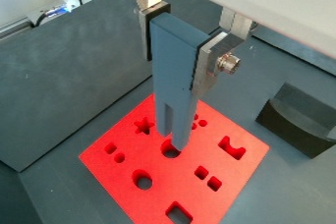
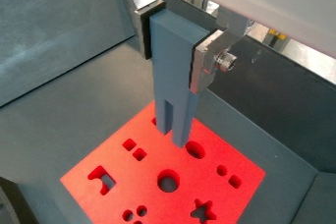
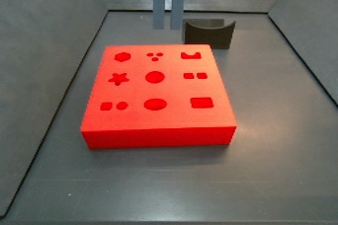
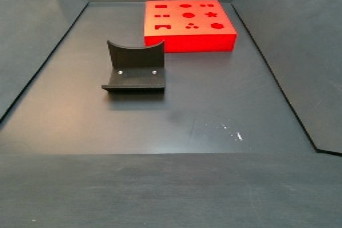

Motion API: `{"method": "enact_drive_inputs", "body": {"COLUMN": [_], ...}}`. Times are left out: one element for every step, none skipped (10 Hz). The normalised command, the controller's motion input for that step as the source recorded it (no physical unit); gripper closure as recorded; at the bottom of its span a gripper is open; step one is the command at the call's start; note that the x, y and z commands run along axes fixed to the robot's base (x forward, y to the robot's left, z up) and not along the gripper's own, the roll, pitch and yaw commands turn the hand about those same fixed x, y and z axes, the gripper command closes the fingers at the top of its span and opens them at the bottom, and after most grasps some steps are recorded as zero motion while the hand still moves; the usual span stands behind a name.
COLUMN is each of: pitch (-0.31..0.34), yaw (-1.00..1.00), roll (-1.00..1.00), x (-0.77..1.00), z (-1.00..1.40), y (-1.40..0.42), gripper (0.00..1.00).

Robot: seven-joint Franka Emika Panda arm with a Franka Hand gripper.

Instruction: Insert the double-square object.

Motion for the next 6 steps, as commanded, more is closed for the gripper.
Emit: {"method": "enact_drive_inputs", "body": {"pitch": [-0.064,-0.093,-0.037,-0.093,-0.080,-0.051], "yaw": [-0.02,-0.05,-0.15,-0.14,-0.07,0.00], "roll": [0.01,0.05,0.04,0.08,0.03,0.17], "x": [-0.11,0.40,1.00,1.00,1.00,0.86], "z": [-0.04,-0.43,-0.55,-0.69,-0.68,-0.65], "y": [-0.02,0.00,0.00,0.02,0.24,0.19], "gripper": [1.00,1.00,1.00,1.00,1.00,1.00]}}
